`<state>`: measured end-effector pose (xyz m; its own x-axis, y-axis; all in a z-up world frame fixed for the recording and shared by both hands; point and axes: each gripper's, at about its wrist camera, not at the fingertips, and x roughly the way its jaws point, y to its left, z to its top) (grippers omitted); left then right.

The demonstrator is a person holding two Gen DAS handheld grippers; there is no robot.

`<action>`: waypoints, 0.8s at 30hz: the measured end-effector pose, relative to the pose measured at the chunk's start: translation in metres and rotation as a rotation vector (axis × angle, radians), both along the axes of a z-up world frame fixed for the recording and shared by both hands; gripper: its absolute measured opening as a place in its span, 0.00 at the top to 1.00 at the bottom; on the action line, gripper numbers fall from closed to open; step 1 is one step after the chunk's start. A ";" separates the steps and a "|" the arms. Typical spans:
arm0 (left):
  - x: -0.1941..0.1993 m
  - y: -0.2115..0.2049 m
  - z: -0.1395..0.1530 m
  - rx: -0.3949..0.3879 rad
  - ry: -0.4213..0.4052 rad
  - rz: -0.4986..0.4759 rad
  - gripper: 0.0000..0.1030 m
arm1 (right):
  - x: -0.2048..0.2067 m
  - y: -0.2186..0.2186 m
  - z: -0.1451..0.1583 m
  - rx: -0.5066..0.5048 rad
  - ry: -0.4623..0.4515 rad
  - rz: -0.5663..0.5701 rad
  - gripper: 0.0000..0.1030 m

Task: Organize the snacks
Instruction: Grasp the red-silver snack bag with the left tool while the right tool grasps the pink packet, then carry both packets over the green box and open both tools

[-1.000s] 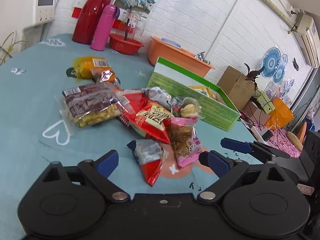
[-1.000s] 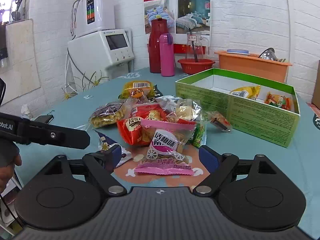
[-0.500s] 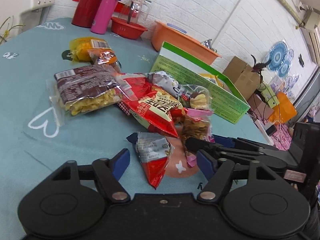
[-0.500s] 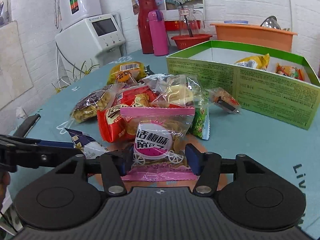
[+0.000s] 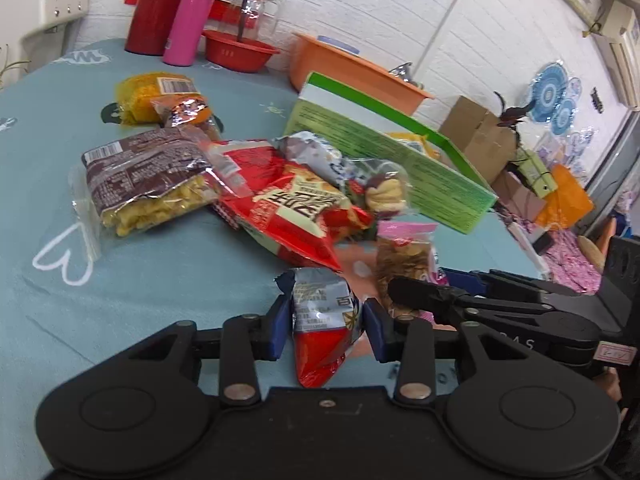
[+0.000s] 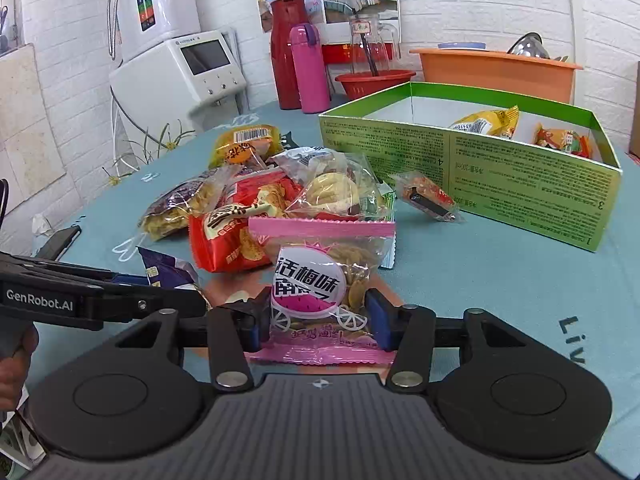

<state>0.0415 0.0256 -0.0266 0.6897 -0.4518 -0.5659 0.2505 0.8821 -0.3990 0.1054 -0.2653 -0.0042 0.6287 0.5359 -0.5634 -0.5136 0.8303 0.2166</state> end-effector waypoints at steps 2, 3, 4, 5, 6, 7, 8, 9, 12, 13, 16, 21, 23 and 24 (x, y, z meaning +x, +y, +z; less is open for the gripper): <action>-0.006 0.002 0.012 -0.030 -0.025 -0.022 0.41 | -0.008 -0.008 0.006 0.019 -0.006 -0.003 0.22; -0.008 0.003 0.019 -0.044 -0.043 -0.030 0.41 | -0.012 -0.011 0.010 0.027 -0.017 -0.007 0.22; -0.009 0.004 0.028 -0.057 -0.066 -0.039 0.41 | -0.015 -0.014 0.015 0.035 -0.029 -0.009 0.22; -0.007 0.003 0.037 -0.065 -0.092 -0.046 0.41 | -0.018 -0.017 0.022 0.045 -0.050 -0.008 0.22; -0.005 0.002 0.045 -0.073 -0.112 -0.053 0.41 | -0.019 -0.020 0.028 0.056 -0.070 -0.009 0.22; -0.001 0.001 0.052 -0.079 -0.131 -0.060 0.41 | -0.020 -0.022 0.034 0.068 -0.089 -0.014 0.22; 0.003 0.000 0.059 -0.084 -0.147 -0.066 0.41 | -0.019 -0.024 0.042 0.079 -0.115 -0.021 0.22; 0.009 -0.003 0.066 -0.088 -0.164 -0.067 0.41 | -0.017 -0.026 0.049 0.082 -0.144 -0.027 0.22; 0.034 -0.011 0.082 -0.101 -0.208 -0.060 0.40 | -0.003 -0.027 0.066 0.069 -0.216 -0.069 0.22; 0.044 -0.014 0.086 -0.107 -0.212 -0.057 0.40 | 0.004 -0.028 0.070 0.064 -0.237 -0.084 0.22; 0.080 -0.027 0.093 -0.115 -0.220 -0.046 0.40 | 0.030 -0.026 0.075 0.056 -0.266 -0.125 0.22; 0.135 -0.040 0.095 -0.117 -0.211 -0.018 0.39 | 0.074 -0.017 0.073 -0.013 -0.313 -0.180 0.22; 0.156 -0.045 0.091 -0.108 -0.200 -0.004 0.39 | 0.092 -0.014 0.068 -0.055 -0.326 -0.205 0.22; 0.165 -0.048 0.088 -0.100 -0.198 0.000 0.39 | 0.100 -0.012 0.065 -0.066 -0.323 -0.210 0.22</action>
<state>0.2068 -0.0219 0.0617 0.7825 -0.4991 -0.3722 0.3329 0.8406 -0.4273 0.2057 -0.2777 0.0605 0.8717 0.3456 -0.3475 -0.3636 0.9314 0.0141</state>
